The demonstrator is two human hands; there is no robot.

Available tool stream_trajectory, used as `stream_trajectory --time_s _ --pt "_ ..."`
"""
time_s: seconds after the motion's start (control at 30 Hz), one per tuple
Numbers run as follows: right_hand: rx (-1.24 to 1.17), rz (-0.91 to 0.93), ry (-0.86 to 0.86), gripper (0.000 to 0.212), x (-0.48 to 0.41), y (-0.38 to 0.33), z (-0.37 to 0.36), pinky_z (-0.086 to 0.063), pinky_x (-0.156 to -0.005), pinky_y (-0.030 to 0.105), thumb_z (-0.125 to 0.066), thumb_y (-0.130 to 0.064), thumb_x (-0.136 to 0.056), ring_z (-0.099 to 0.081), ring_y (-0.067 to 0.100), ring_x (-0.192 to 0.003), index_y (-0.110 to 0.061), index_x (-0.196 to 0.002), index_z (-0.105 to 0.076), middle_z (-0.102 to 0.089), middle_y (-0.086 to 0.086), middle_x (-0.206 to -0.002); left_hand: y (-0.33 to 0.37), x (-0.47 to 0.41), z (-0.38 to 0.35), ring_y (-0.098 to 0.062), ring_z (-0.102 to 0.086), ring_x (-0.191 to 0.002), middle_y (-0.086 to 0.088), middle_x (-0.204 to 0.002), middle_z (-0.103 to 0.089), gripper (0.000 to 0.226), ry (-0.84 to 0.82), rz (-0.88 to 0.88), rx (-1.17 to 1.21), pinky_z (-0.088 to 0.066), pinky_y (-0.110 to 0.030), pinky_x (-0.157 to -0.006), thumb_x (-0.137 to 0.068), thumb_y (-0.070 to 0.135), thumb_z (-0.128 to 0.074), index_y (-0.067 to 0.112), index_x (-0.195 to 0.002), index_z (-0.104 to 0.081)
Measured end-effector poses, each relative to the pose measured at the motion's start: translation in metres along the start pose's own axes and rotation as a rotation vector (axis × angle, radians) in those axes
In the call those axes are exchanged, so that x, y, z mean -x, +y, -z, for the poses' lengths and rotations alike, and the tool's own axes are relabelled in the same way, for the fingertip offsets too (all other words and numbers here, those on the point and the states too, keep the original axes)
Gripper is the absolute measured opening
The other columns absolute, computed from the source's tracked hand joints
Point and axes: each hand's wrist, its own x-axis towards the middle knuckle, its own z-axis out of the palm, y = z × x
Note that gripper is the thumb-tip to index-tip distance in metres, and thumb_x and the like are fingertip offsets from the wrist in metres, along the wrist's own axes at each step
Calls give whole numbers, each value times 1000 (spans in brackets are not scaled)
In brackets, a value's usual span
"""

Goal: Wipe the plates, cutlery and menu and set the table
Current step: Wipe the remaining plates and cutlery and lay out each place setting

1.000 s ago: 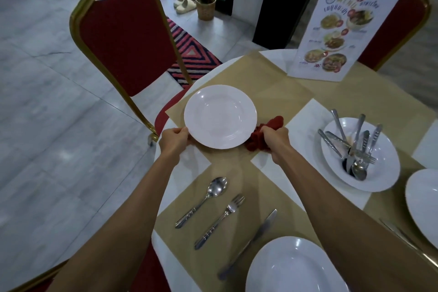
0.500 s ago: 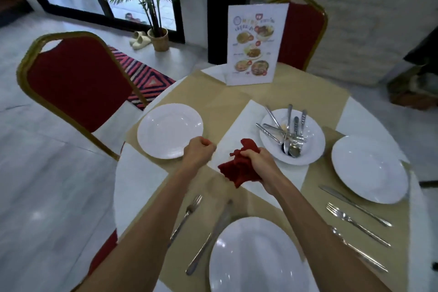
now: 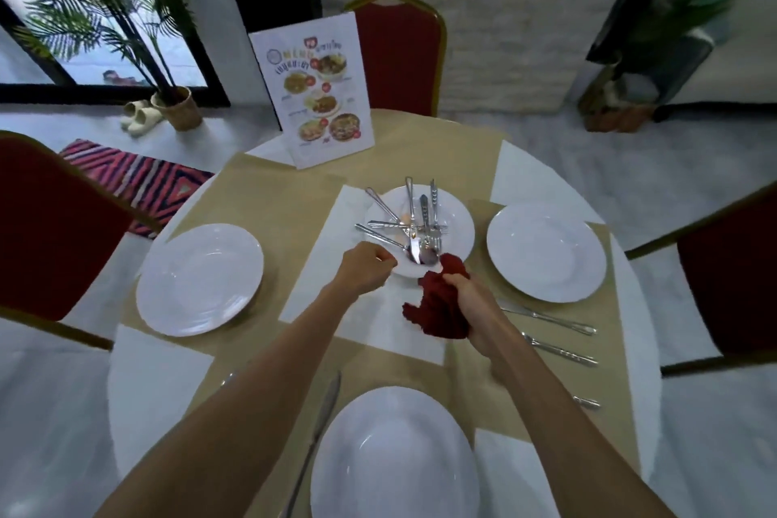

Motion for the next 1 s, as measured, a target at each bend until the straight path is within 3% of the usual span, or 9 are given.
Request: stream_trajectory --time_s 0.13,0.27,0.37,0.47,0.53,0.67,0.83,0.9,1.0 --pt "-128 -46 13 33 -13 5 20 -59 -67 43 -59 -29 -96 -73 37 -98 -23 -128 -62 -76 16 -112 6 -35 -9 -25 -62 -117 -3 -123 -70 27 24 -62 -189 -45 -29 -98 -95 18 -53 22 -111 -75" --pt "-155 -57 -34 33 -19 8 35 -55 -98 50 -46 -27 -104 -68 35 -116 -23 -126 -71 -75 15 -118 6 -69 -14 -25 -56 -126 1 -138 -60 38 60 -100 -412 -47 -37 -105 -94 11 -50 29 -122 -70" --pt "-183 -78 -61 36 -20 9 42 -46 -108 57 -42 -26 -106 -66 39 -117 -13 -127 -68 -72 21 -121 4 -85 -16 -27 -60 -119 0 -128 -60 43 99 -84 -552 -49 -37 -94 -91 9 -51 34 -123 -68" --pt "-241 -79 -89 38 -21 13 48 -52 -92 53 -36 -24 -107 -62 40 -101 -17 -130 -66 -70 26 -122 -5 -95 -18 -28 -66 -104 0 -109 -63 33 117 -135 -692 -45 -32 -76 -90 9 -51 32 -106 -71" --pt "-302 -89 -122 39 -18 14 52 -51 -83 48 -35 -25 -108 -59 38 -95 -19 -131 -66 -70 25 -122 -9 -98 -19 -29 -66 -99 -2 -110 -63 28 130 -151 -741 -48 -34 -77 -91 12 -52 30 -103 -71" --pt "-370 -124 -92 38 -17 20 59 -51 -88 48 -42 -39 -104 -63 36 -97 -27 -124 -72 -69 22 -128 -5 -94 -15 -30 -65 -99 -7 -108 -61 22 140 -146 -813 -51 -37 -80 -92 20 -56 15 -108 -70" --pt "-370 -87 -40 38 -18 26 64 -45 -109 58 -50 -33 -95 -63 37 -115 -25 -126 -71 -69 17 -131 -10 -81 7 -29 -61 -94 -8 -106 -64 38 -30 82 -666 -52 -36 -81 -76 37 -68 7 -100 -63" --pt "-308 -75 -38 34 -15 24 62 -45 -108 61 -51 -24 -99 -65 38 -109 -8 -124 -67 -70 20 -123 -11 -68 16 -26 -60 -79 -9 -92 -69 35 -95 155 -484 -51 -30 -71 -71 39 -72 8 -84 -62" --pt "-329 -75 -21 28 -11 22 53 -48 -103 60 -46 -20 -103 -66 36 -100 -6 -114 -67 -72 20 -115 -3 -37 21 -18 -66 -65 -6 -75 -74 26 -122 205 -174 -48 -22 -56 -83 30 -70 4 -79 -71"
